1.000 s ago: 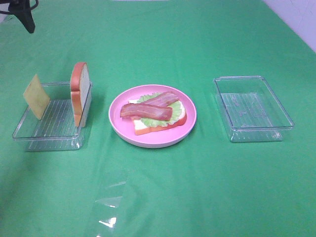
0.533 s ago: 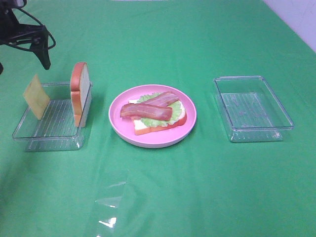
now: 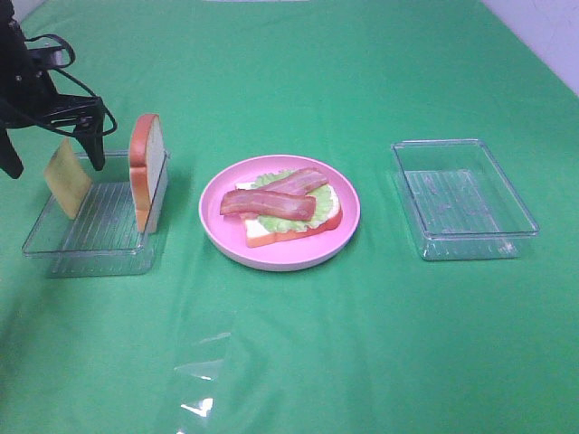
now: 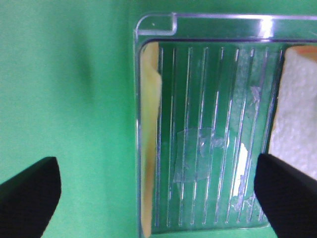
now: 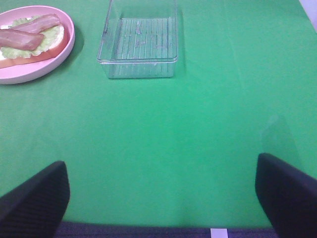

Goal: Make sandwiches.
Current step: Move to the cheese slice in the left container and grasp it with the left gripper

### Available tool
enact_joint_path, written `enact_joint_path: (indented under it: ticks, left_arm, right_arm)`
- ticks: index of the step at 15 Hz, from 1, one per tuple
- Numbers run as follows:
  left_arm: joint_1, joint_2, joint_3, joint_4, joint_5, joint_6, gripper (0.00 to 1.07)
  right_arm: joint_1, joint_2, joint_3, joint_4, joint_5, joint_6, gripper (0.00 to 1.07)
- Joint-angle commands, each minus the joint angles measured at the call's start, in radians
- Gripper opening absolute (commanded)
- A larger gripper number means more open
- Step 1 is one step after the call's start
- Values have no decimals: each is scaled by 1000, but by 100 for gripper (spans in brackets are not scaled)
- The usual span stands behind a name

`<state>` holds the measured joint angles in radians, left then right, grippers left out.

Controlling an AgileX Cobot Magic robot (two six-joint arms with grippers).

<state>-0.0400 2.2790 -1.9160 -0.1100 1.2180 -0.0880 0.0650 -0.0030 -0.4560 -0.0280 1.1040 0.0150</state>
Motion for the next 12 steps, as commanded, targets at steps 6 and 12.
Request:
enact_joint_path:
  ticks: [6,12]
  left_arm:
    - [3,8,7,30,-26,-6,86]
    - [3,8,7,41,-24,-32,27]
  right_arm:
    - [-5,-25,4,2,-6,-9,97]
    - [-5,-25,4,2,-6,-9,97]
